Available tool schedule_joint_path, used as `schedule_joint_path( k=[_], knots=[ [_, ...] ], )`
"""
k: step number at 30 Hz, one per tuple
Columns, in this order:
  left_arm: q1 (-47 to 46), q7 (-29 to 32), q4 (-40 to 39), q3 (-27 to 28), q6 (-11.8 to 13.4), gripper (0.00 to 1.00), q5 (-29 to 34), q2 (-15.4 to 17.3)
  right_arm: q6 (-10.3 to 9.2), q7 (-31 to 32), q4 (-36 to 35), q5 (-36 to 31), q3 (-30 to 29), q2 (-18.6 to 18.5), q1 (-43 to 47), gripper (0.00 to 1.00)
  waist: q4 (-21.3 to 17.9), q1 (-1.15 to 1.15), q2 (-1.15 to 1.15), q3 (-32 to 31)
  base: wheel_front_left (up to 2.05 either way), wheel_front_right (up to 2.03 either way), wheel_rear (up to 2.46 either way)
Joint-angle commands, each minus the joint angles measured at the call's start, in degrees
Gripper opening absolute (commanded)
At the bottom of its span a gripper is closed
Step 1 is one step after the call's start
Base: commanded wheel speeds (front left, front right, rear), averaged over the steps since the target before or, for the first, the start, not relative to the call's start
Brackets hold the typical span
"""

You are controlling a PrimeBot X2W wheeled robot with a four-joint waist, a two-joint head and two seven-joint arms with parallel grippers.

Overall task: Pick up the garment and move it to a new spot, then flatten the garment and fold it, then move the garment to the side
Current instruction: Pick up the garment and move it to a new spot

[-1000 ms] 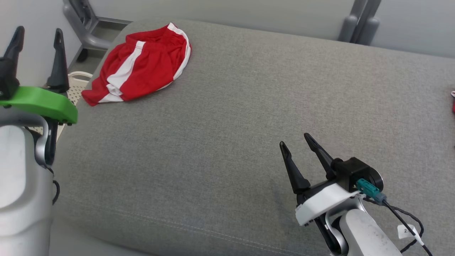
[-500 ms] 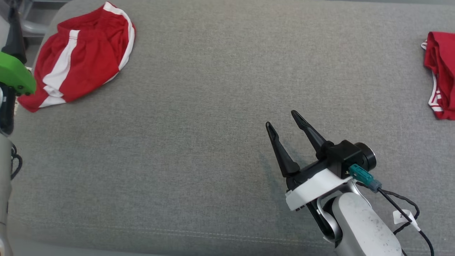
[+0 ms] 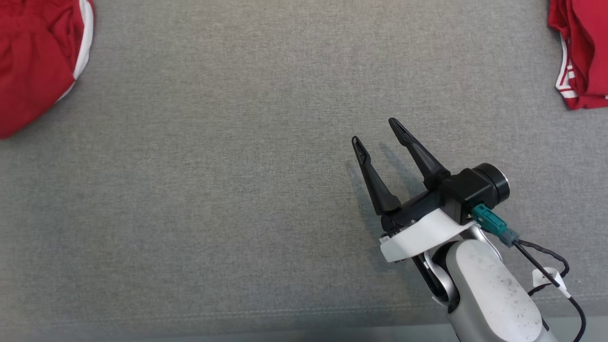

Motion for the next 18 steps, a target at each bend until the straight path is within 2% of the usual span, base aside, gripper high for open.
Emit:
schedule_joint_path(
  k=[1, 11, 16, 17, 18],
  knots=[
    [-1.2, 0.2, 0.9, -0.4, 0.0, 1.00, -0.8, 0.7, 0.00, 0.1, -0.7, -0.4, -0.2, -0.2, -0.6, 1.00, -3.4, -0.01, 0.00, 3.3, 0.00, 0.00, 0.00],
    [-2.5, 4.3, 9.0, -3.5, 0.0, 1.00, -3.2, 2.1, 0.00, 1.1, -4.2, -1.5, -1.0, -0.2, 0.0, 1.00, -5.7, -0.01, 0.00, 5.9, 0.00, 0.00, 0.00],
    [-2.2, 7.8, 11.7, -4.0, 0.1, 1.00, -3.6, 1.6, 0.00, 1.6, -5.4, -1.9, -1.4, -0.2, 0.6, 1.00, -5.9, -0.01, 0.00, 6.3, 0.00, 0.00, 0.00],
    [-2.2, 8.0, 11.9, -4.1, 0.4, 0.37, -3.7, 1.7, 0.00, 1.7, -5.6, -2.0, -1.4, -0.2, 0.7, 1.00, -5.9, -0.01, 0.00, 6.3, 0.00, 0.00, 0.00],
    [-2.2, 7.9, 12.0, -4.3, 0.5, 0.00, -3.5, 1.8, 0.00, 1.8, -5.7, -2.2, -1.4, -0.2, 0.6, 1.00, -5.9, -0.01, 0.00, 6.3, 0.00, 0.00, 0.00]
  ],
)
